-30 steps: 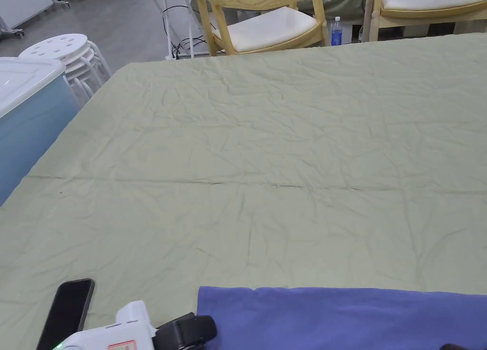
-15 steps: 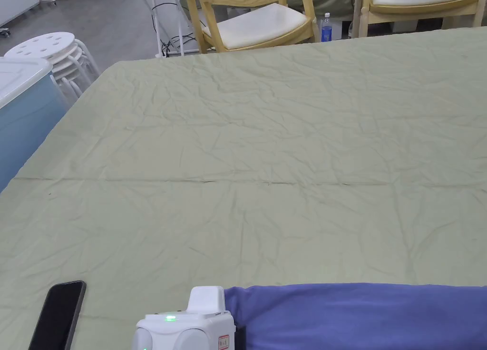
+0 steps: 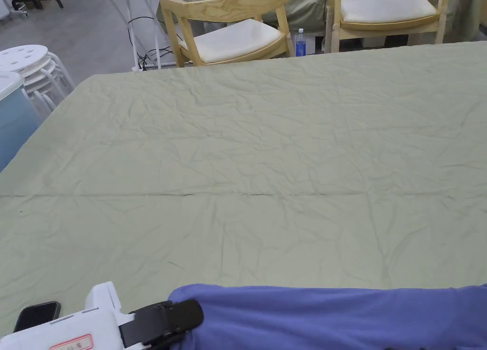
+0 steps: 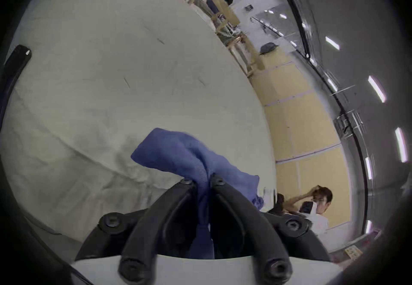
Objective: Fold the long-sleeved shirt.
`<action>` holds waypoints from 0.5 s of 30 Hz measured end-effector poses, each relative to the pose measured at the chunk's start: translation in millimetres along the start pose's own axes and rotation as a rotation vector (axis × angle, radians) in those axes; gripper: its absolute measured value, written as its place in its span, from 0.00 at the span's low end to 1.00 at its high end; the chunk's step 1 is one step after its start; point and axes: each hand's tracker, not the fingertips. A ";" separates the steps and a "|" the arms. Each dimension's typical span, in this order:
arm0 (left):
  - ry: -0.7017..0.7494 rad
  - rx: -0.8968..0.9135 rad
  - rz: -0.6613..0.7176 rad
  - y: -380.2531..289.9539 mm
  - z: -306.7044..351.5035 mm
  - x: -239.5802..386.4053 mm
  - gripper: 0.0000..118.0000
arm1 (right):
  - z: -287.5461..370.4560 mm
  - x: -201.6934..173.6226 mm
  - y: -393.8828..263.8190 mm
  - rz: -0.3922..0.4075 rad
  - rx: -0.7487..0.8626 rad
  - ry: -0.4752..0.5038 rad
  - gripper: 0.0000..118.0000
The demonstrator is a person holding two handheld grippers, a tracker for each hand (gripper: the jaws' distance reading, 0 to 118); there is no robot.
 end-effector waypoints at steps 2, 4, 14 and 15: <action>0.000 -0.004 -0.002 8.0 4.3 -9.7 0.07 | -6.8 -5.3 1.3 -0.002 0.003 -0.014 0.02; 0.015 -0.008 -0.008 14.9 11.0 -20.3 0.07 | -9.6 -9.5 5.1 -0.009 0.004 -0.014 0.02; 0.061 0.067 0.107 43.5 68.1 -76.0 0.07 | -28.9 -22.6 10.3 0.012 -0.017 -0.035 0.02; 0.070 0.075 0.110 45.3 73.0 -78.8 0.07 | -28.8 -21.4 10.2 0.014 -0.019 -0.040 0.02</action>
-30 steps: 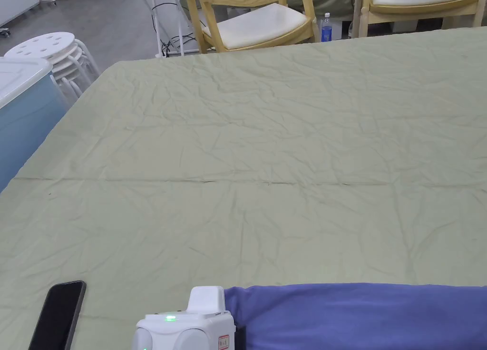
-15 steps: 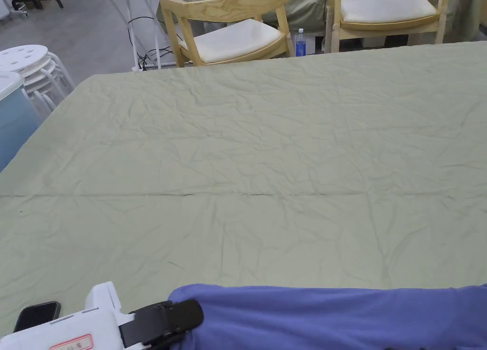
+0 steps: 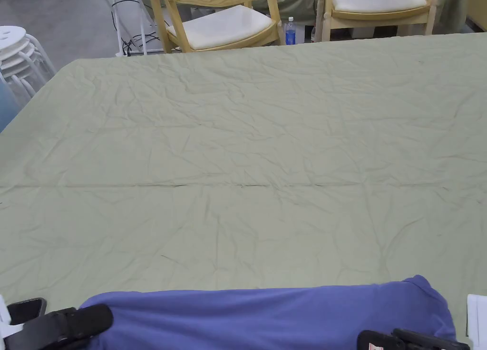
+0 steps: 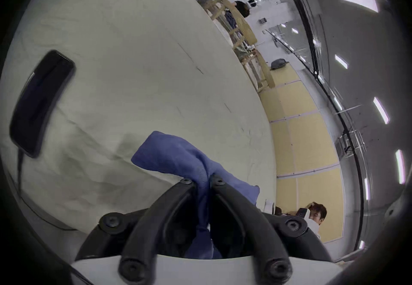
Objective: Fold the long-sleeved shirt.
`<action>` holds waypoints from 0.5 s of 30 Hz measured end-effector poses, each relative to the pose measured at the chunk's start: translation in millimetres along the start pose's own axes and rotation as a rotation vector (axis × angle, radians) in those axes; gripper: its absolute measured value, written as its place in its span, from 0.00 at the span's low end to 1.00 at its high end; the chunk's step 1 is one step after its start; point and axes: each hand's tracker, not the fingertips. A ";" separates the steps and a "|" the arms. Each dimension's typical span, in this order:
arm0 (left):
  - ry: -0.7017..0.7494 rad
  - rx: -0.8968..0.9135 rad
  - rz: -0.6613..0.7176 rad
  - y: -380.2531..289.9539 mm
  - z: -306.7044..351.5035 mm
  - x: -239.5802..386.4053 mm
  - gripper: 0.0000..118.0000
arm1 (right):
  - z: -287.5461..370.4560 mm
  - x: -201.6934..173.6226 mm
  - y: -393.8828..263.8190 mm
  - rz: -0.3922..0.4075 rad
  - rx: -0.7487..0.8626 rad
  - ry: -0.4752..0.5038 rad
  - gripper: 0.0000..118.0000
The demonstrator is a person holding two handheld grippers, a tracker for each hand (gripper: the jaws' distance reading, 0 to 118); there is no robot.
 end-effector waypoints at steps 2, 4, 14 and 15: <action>0.027 0.014 0.001 4.2 8.6 -5.7 0.07 | -0.5 -1.1 -1.0 0.004 -0.004 -0.009 0.02; 0.046 0.031 0.015 -2.0 13.4 -1.3 0.07 | 1.7 0.7 -2.1 0.009 -0.002 -0.018 0.02; 0.068 0.074 -0.095 -71.0 -24.6 138.0 0.07 | 52.8 0.6 -10.3 0.079 0.105 -0.217 0.02; 0.052 0.068 -0.098 -77.8 -33.6 153.4 0.07 | 60.0 0.6 -11.7 0.082 0.113 -0.217 0.02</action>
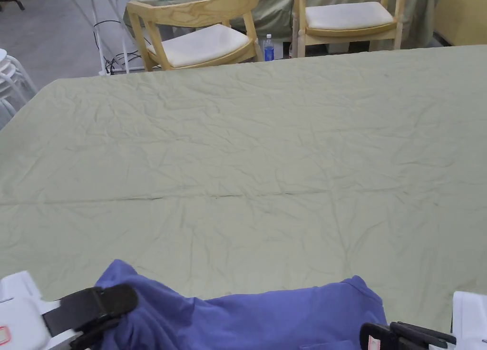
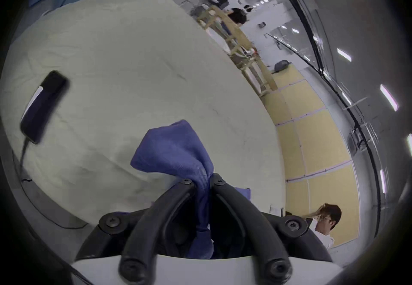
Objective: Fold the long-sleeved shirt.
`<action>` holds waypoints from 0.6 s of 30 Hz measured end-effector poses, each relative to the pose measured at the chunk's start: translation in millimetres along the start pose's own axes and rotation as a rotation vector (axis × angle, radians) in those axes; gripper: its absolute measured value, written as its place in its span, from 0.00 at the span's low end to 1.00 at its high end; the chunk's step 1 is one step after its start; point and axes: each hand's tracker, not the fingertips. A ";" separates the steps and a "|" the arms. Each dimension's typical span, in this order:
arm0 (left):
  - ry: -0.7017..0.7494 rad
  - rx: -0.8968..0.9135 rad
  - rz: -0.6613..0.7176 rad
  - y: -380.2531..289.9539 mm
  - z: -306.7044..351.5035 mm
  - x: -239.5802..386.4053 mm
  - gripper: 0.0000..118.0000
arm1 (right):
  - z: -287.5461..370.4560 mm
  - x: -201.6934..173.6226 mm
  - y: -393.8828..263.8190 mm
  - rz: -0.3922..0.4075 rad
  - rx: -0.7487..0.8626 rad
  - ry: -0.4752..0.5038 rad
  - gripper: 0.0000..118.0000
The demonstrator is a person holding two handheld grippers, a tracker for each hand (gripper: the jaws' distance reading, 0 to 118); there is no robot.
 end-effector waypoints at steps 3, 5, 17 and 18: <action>-0.016 -0.029 -0.083 -34.0 -46.6 55.1 0.07 | 22.7 8.2 -2.2 -0.016 0.016 0.007 0.02; 0.020 -0.073 -0.102 -58.0 -86.6 76.0 0.07 | 38.7 15.3 -3.9 -0.023 0.034 -0.002 0.02; 0.086 -0.306 -0.143 -170.7 -220.8 142.2 0.07 | 94.7 62.3 -20.9 -0.083 0.095 -0.086 0.02; 0.097 -0.307 -0.144 -173.0 -221.9 143.3 0.08 | 95.0 65.4 -22.6 -0.094 0.095 -0.085 0.02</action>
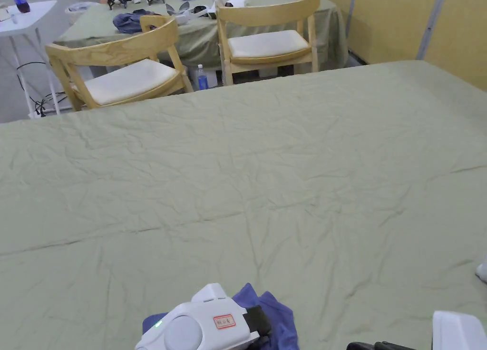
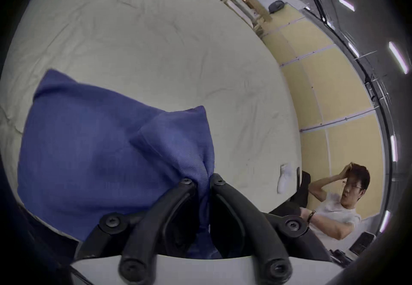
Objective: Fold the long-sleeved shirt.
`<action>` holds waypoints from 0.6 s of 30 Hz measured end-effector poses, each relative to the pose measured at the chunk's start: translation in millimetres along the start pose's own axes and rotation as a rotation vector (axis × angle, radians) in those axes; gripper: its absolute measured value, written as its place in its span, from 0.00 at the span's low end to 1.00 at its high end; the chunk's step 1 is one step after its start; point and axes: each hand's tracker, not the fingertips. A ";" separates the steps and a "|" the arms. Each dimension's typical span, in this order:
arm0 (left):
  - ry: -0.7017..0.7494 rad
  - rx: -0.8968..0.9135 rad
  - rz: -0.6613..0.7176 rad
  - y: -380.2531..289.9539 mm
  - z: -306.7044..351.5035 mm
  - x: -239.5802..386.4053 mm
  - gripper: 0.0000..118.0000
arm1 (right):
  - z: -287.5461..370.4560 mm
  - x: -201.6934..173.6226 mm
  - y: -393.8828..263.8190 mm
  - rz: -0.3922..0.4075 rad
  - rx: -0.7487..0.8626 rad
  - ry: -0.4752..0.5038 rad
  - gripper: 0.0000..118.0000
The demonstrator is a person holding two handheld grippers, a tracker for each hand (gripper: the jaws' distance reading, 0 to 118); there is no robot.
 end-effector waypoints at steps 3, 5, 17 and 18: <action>0.025 0.006 -0.027 1.0 -2.7 3.6 0.16 | -2.5 7.4 -4.4 -0.027 -0.003 0.006 0.02; -0.023 0.035 0.013 3.6 -7.4 1.4 0.20 | -5.4 9.8 -6.3 -0.039 -0.006 0.008 0.02; -0.171 0.208 -0.133 34.0 122.1 -19.6 0.80 | 0.4 21.4 1.0 -0.152 0.083 0.076 0.02; -0.056 0.209 -0.203 32.7 115.8 -23.0 0.34 | -0.1 21.7 0.3 -0.155 0.083 0.072 0.02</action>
